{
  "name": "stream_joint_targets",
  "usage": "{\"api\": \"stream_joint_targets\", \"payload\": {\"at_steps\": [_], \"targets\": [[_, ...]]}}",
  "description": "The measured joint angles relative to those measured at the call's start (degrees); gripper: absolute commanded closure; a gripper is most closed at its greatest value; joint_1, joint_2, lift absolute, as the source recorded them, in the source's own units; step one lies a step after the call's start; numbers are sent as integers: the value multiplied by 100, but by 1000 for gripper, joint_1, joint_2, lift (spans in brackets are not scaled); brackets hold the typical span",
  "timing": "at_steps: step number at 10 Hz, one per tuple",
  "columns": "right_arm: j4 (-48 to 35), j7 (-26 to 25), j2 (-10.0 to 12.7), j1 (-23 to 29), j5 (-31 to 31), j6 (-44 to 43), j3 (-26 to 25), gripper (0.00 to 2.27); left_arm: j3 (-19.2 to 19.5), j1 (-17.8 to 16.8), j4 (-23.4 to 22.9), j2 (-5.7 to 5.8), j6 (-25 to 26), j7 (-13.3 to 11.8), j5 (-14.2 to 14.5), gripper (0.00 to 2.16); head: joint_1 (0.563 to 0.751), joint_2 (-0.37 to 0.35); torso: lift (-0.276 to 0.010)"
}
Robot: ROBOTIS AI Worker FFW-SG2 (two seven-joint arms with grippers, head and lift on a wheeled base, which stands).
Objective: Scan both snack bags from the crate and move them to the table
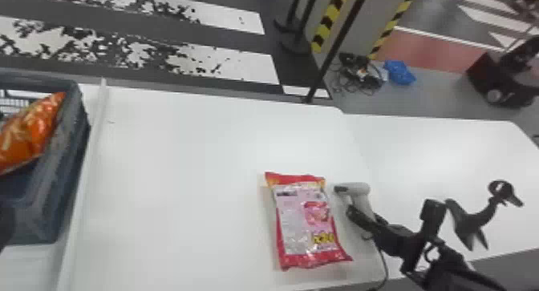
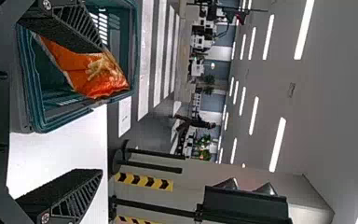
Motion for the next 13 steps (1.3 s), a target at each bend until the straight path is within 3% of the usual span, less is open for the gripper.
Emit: {"api": "stream_joint_targets", "payload": {"at_steps": [2, 4, 6, 8, 10, 13], "targets": [[-41, -27, 93, 5, -35, -9, 3, 2246, -121, -113, 258, -8, -245, 14, -36, 80, 695, -346, -87], [-514, -61, 353, 166, -68, 131, -193, 2246, -265, -332, 588, -9, -298, 39, -60, 80, 695, -342, -87], [-1783, -64, 878, 571, -119, 565, -477, 2246, -612, -685, 1091, -38, -552, 189, -136, 80, 695, -332, -87], [-3019, -98, 1311, 1001, -146, 1008, -534, 2246, -951, -811, 1179, -71, -588, 440, -454, 80, 695, -326, -87], [-3919, -97, 1711, 1394, -163, 1287, -506, 2250, -1056, -823, 1176, -103, -573, 507, -566, 80, 695, -302, -87], [-4431, -79, 1815, 1776, -27, 1331, -407, 2246, -1081, -743, 1201, -132, -556, 660, -562, 80, 695, -278, -87]]}}
